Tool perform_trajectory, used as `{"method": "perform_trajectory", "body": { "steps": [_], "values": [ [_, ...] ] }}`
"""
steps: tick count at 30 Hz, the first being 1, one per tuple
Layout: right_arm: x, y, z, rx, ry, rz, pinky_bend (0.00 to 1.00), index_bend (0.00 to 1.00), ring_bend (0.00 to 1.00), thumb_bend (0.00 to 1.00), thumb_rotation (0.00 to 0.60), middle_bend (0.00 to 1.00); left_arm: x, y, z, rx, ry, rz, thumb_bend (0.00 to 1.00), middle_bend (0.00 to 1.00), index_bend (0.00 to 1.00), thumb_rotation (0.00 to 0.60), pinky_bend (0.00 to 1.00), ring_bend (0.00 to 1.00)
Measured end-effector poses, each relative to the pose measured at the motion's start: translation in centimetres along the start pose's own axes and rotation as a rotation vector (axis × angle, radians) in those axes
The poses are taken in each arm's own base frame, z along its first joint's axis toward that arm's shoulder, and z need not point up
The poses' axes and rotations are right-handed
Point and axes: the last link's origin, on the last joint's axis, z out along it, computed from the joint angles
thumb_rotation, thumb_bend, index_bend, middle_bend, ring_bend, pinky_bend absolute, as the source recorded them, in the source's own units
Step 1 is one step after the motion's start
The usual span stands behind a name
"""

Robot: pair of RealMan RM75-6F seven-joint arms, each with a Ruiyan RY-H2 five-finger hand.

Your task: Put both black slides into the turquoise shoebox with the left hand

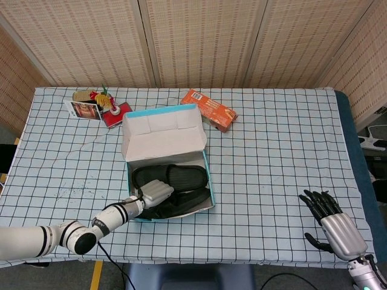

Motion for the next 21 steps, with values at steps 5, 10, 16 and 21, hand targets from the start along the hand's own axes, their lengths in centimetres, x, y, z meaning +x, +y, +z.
{"method": "perform_trajectory", "body": {
  "steps": [5,10,16,21],
  "values": [
    [0.0,0.0,0.0,-0.001,0.002,0.0,0.0,0.0,0.0,0.18,0.6,0.0,-0.6,-0.4,0.8,0.012,-0.006,0.009,0.63,0.7,0.61,0.6,0.57,0.75],
    [0.0,0.1,0.1,-0.002,0.0,0.0,0.0,0.0,0.0,0.18,0.6,0.0,-0.9,-0.6,1.2,0.016,-0.006,0.001,0.63,0.7,0.61,0.6,0.55,0.75],
    [0.0,0.0,0.1,-0.001,0.002,0.001,0.0,0.0,0.0,0.18,0.6,0.0,-0.7,-0.3,1.0,0.0,-0.003,-0.014,0.59,0.55,0.43,0.6,0.43,0.56],
    [0.1,0.0,0.0,0.0,0.004,0.002,0.0,0.0,0.0,0.18,0.6,0.0,-0.7,-0.3,0.6,-0.016,0.012,-0.044,0.51,0.05,0.0,0.6,0.19,0.05]
  ]
}}
